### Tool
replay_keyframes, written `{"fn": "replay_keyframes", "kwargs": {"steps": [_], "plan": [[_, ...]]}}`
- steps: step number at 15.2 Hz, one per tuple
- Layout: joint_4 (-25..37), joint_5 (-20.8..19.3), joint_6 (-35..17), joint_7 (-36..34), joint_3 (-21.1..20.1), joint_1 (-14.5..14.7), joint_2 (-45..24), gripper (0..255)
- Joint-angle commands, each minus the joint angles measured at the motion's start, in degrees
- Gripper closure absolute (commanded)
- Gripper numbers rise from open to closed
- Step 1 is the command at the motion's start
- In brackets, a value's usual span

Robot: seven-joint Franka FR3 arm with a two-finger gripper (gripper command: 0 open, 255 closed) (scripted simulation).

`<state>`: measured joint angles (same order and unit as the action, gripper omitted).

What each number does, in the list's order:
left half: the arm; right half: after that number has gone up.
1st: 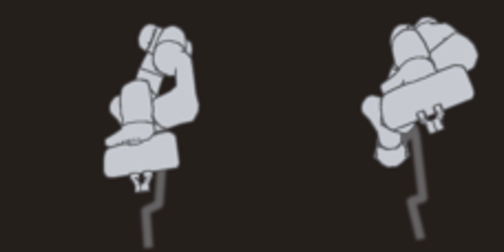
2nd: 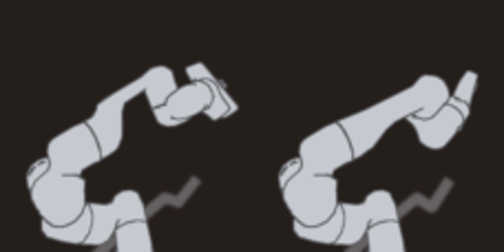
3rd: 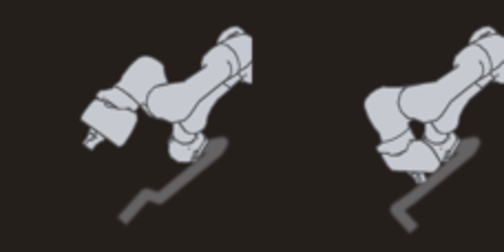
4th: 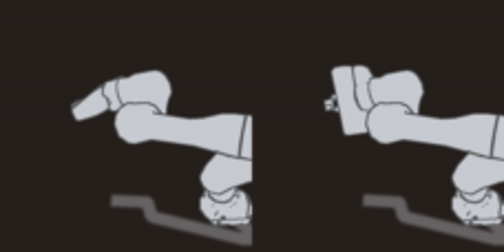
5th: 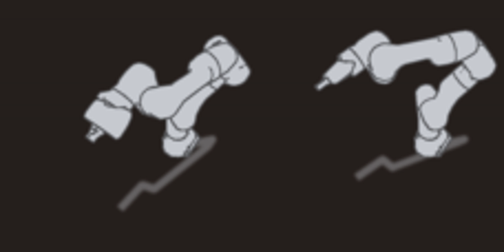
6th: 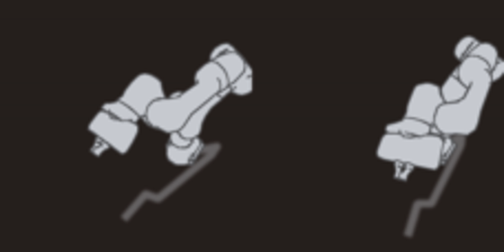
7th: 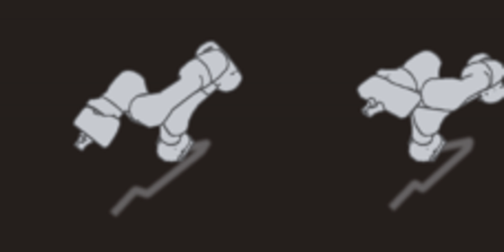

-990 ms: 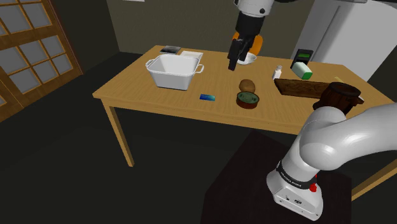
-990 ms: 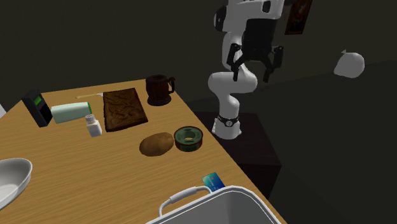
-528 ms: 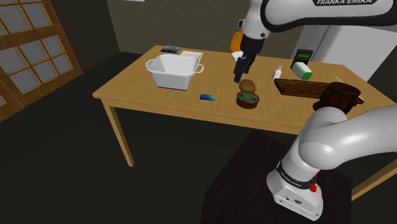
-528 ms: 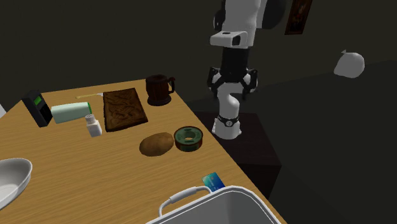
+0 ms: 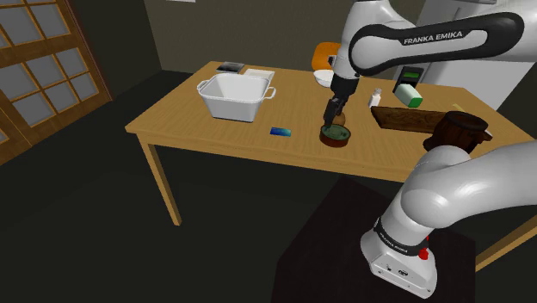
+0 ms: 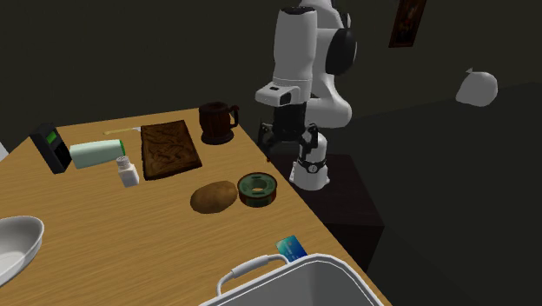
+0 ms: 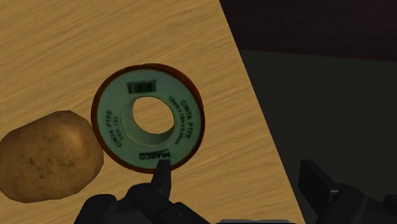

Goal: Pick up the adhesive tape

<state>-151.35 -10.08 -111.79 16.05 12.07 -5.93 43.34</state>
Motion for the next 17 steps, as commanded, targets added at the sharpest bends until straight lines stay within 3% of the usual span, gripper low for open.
{"fn": "replay_keyframes", "kwargs": {"steps": [1, 4, 13, 14, 17], "plan": [[-1.2, -1.5, -3.4, 2.1, 2.4, -1.0, -2.4, 0], [-2.9, -3.2, -7.5, 4.5, 5.4, -2.3, -5.2, 0], [-7.0, -4.2, -14.6, 4.3, 6.6, -2.5, -8.3, 0], [-7.0, -4.2, -14.6, 4.4, 6.6, -2.6, -8.3, 255], [-7.0, -4.2, -14.5, 4.4, 6.6, -2.6, -8.3, 255]]}}
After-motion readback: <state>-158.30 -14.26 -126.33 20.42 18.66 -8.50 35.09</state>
